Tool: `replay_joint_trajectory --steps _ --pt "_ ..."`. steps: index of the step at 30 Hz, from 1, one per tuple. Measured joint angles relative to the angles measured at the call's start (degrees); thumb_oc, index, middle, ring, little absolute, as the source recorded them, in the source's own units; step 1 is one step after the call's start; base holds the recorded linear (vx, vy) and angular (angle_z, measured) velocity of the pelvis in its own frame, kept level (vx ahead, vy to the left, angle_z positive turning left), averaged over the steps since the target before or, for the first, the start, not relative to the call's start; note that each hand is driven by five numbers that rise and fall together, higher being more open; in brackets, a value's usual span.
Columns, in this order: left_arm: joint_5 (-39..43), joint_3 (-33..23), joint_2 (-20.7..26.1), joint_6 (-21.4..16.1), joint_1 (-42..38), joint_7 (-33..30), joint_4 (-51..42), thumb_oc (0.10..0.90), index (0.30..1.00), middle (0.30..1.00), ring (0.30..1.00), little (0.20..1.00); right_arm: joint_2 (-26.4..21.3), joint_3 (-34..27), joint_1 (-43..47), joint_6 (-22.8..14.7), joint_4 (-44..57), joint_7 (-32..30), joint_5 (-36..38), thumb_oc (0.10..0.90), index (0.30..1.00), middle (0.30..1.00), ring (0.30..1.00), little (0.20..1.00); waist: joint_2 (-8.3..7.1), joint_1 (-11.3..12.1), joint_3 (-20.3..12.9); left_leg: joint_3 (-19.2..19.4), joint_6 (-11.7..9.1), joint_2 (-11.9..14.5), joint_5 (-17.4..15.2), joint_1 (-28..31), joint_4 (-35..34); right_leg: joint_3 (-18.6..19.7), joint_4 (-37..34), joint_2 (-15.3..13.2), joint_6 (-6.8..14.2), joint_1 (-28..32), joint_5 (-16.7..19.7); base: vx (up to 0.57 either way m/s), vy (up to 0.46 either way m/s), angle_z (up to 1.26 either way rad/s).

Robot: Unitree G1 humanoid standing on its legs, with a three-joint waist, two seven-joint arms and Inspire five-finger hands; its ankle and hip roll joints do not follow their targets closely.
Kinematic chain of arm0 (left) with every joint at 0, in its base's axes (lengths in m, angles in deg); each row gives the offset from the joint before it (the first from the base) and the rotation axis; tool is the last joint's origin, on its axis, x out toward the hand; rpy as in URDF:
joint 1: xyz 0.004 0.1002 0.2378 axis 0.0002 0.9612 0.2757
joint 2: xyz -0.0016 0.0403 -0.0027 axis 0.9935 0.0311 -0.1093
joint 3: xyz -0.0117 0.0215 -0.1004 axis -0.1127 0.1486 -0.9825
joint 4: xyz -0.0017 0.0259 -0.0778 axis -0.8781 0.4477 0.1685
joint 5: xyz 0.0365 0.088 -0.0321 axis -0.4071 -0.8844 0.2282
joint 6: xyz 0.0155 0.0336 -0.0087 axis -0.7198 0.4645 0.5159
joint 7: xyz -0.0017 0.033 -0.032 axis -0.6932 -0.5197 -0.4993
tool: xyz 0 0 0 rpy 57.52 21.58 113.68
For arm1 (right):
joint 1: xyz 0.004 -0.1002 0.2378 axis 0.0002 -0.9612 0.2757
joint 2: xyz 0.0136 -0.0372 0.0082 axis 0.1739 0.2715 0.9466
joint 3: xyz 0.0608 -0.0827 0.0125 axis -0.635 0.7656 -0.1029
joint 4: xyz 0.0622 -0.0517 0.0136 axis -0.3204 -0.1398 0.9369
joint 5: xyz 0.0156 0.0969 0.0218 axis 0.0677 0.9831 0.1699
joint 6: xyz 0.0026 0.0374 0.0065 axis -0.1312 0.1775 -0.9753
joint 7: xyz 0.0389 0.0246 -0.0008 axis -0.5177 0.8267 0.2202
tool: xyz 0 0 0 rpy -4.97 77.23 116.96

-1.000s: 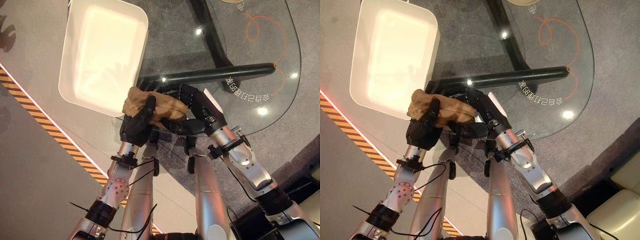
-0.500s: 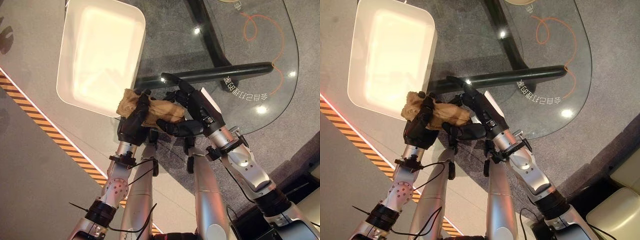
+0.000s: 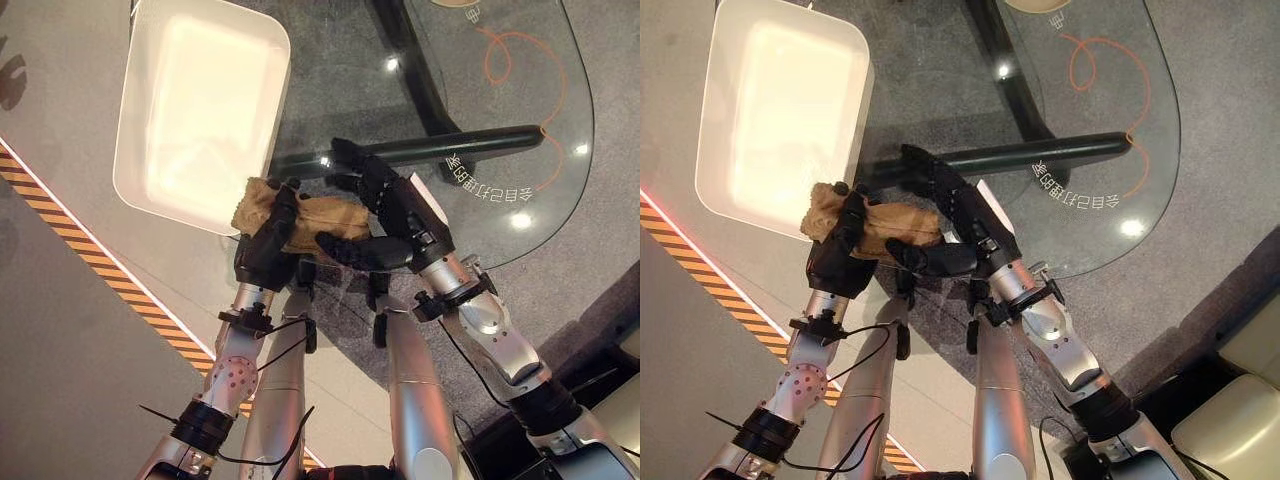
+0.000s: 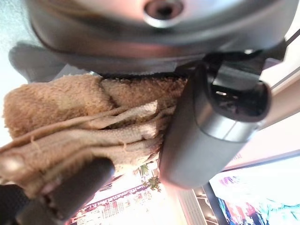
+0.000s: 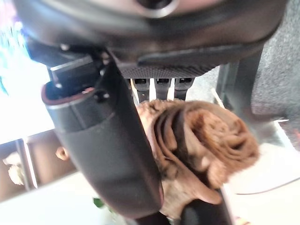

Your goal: Wipe the table with a cloth and put it in the basket.

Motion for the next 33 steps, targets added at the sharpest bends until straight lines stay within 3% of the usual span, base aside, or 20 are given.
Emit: replay_joint_trajectory --steps 6,18,24,33 --pt "-0.04 -3.05 0.72 -2.52 3.93 1.69 -0.01 0.100 0.300 0.300 0.300 0.200 1.34 -10.93 -0.98 -3.74 0.00 -1.20 2.64 0.800 0.900 0.900 0.900 0.900 -0.04 -0.26 -0.02 0.39 0.26 0.07 -0.19 0.16 0.71 0.09 0.31 0.07 0.14 0.19 0.25 0.00 0.001 -0.02" --pt "0.09 -7.39 0.70 -9.19 3.65 1.07 -0.26 0.100 0.300 0.300 0.300 0.200 1.66 -10.80 -3.26 -4.18 0.00 -0.54 4.42 0.800 0.900 0.900 0.900 0.900 -0.03 -0.11 -0.02 0.51 0.25 0.20 -0.18 0.29 0.59 0.24 0.40 0.20 0.04 0.09 0.35 0.00 0.000 0.00" --pt "-0.87 -10.41 0.71 -12.77 1.66 -5.33 -0.68 0.100 0.300 0.300 0.300 0.200 2.16 -10.25 -2.92 -0.89 0.00 0.21 4.41 0.800 0.900 0.900 0.900 0.900 -0.01 -0.01 -0.01 0.76 0.22 0.17 -0.16 0.65 0.47 0.51 0.96 0.14 -0.04 -0.05 0.23 0.01 0.033 -0.01" --pt "-8.05 -13.00 1.11 -17.91 -2.53 -17.04 -0.80 0.100 0.300 0.300 0.300 0.200 2.06 -6.01 -2.93 8.14 -2.34 3.65 4.42 0.800 0.900 0.900 0.900 0.900 0.03 0.16 0.00 1.83 0.04 0.10 0.06 1.17 -0.32 1.75 1.98 0.05 -0.15 -0.83 -0.07 0.02 0.063 -0.03"
